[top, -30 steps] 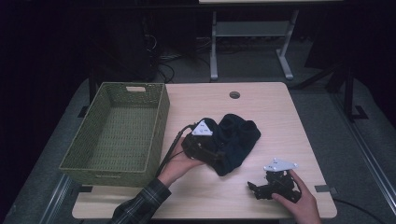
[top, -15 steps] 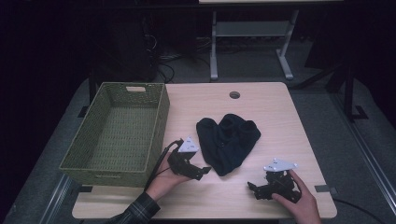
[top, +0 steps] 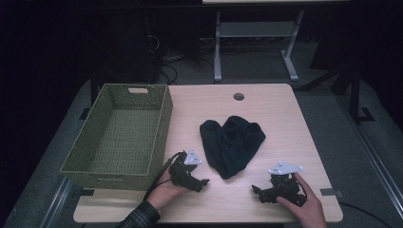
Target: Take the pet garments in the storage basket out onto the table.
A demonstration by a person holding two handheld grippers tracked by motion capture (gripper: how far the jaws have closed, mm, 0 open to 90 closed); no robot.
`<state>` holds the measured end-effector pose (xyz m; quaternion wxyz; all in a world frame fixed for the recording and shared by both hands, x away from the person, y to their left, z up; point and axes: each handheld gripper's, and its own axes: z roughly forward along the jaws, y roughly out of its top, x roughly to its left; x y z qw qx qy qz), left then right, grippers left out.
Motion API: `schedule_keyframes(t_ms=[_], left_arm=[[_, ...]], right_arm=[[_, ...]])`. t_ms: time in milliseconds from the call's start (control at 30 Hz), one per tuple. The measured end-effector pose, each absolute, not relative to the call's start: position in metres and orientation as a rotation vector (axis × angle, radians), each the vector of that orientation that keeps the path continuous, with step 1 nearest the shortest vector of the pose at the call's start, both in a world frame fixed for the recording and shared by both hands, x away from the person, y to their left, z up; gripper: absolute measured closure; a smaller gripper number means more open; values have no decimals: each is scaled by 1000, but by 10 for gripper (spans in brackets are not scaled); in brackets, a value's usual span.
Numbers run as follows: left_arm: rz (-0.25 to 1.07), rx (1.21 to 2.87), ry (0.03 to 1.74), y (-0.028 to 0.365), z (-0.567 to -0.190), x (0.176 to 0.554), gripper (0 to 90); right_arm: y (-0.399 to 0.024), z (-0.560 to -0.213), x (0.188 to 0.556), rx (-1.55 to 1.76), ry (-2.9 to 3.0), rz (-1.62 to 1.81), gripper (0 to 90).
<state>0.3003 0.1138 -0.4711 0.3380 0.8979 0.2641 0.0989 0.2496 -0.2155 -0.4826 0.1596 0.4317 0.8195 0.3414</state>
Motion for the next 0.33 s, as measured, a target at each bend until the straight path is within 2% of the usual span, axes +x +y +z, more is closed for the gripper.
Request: schedule_keyframes(t_ms=[167, 333], left_arm=[[274, 2263, 657, 120, -478, 297, 129], [278, 2262, 662, 120, -478, 297, 132]], right_arm=[[-215, -483, 250, 1235, 2342, 975, 0], [-215, -483, 249, 1235, 2342, 974, 0]])
